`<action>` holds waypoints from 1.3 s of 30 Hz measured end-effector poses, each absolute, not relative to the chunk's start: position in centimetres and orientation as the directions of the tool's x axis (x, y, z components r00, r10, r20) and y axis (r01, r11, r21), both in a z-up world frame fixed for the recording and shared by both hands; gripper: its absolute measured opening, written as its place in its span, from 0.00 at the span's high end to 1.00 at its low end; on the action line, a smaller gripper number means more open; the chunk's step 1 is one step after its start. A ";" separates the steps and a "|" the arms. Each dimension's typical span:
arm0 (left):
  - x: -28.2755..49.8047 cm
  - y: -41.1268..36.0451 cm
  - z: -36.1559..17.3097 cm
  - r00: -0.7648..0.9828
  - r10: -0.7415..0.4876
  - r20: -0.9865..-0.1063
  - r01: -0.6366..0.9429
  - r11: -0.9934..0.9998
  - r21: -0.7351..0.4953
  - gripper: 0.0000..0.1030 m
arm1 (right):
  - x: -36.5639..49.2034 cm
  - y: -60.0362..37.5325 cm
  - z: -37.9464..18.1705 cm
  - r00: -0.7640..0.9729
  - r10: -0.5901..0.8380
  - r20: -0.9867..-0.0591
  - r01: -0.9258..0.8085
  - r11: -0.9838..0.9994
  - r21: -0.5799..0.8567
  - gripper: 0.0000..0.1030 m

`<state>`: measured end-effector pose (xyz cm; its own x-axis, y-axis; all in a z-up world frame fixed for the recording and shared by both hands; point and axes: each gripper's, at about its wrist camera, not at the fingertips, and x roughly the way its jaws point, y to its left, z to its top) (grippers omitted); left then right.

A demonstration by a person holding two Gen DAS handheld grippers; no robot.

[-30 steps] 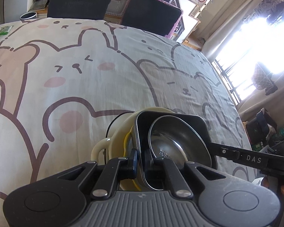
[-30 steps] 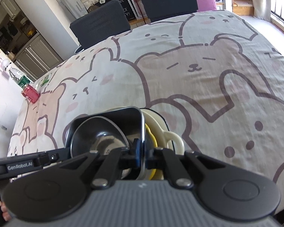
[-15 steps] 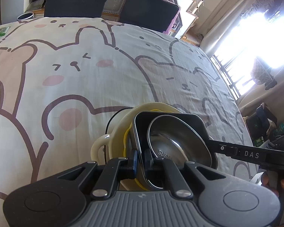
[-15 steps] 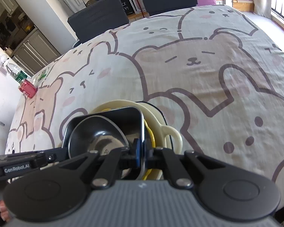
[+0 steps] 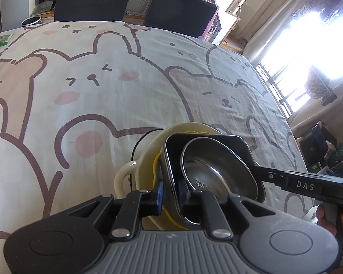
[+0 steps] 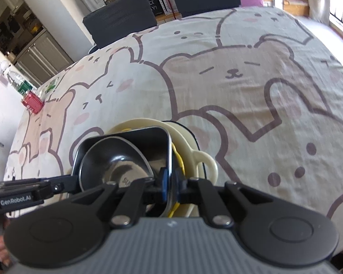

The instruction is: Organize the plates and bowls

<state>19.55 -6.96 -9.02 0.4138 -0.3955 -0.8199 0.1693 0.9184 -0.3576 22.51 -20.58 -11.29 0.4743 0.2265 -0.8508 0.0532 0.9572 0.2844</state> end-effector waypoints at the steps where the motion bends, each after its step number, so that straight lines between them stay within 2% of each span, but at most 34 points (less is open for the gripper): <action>1: 19.4 -6.9 -8.9 0.416 -0.393 -0.820 0.169 0.920 -0.355 0.82 | 22.4 -20.5 -11.1 0.479 0.220 -0.849 0.047 0.960 0.276 0.87; 4: 19.1 -6.7 -8.6 0.423 -0.384 -0.821 0.164 0.923 -0.348 0.76 | 22.3 -20.8 -10.9 0.488 0.220 -0.845 0.043 0.961 0.274 0.85; 6: 18.9 -6.5 -8.4 0.427 -0.382 -0.819 0.161 0.924 -0.347 0.64 | 22.1 -20.9 -10.6 0.495 0.218 -0.841 0.042 0.961 0.273 0.84; 10: 18.3 -6.2 -7.7 0.450 -0.366 -0.815 0.157 0.931 -0.331 0.50 | 21.8 -21.2 -10.2 0.516 0.215 -0.829 0.035 0.962 0.271 0.77; 13: 17.8 -5.6 -7.0 0.479 -0.353 -0.804 0.136 0.934 -0.329 0.34 | 21.4 -21.4 -9.9 0.531 0.201 -0.823 0.034 0.966 0.258 0.73; 15: 17.3 -5.4 -6.3 0.502 -0.345 -0.793 0.135 0.937 -0.322 0.26 | 21.1 -21.5 -9.5 0.545 0.198 -0.815 0.028 0.967 0.253 0.67; 17: 16.7 -5.2 -5.6 0.532 -0.334 -0.779 0.141 0.941 -0.307 0.20 | 20.7 -21.6 -9.1 0.557 0.205 -0.805 0.014 0.967 0.256 0.51; 23: 15.0 -4.6 -3.2 0.627 -0.296 -0.721 0.148 0.954 -0.262 0.00 | 18.9 -21.7 -7.3 0.621 0.181 -0.763 -0.012 0.975 0.221 0.31; 27: 13.8 -4.0 -1.9 0.657 -0.298 -0.692 0.144 0.951 -0.274 0.00 | 17.3 -22.3 -5.9 0.679 0.172 -0.713 -0.013 0.975 0.223 0.20; 34: 10.4 -3.9 0.7 0.747 -0.241 -0.619 0.153 0.969 -0.191 0.00 | 13.3 -23.2 -3.3 0.773 0.153 -0.615 -0.011 0.974 0.227 0.01; 39: 7.0 -4.2 1.8 0.809 -0.225 -0.542 0.164 0.974 -0.159 0.00 | 9.6 -23.1 -1.7 0.840 0.136 -0.525 -0.025 0.977 0.212 0.00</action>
<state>7.01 -4.18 1.79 0.8095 -0.2250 -0.5423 0.1638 0.9735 -0.1595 9.60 -23.11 -1.74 0.8402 0.1358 -0.5250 -0.0254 0.9769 0.2120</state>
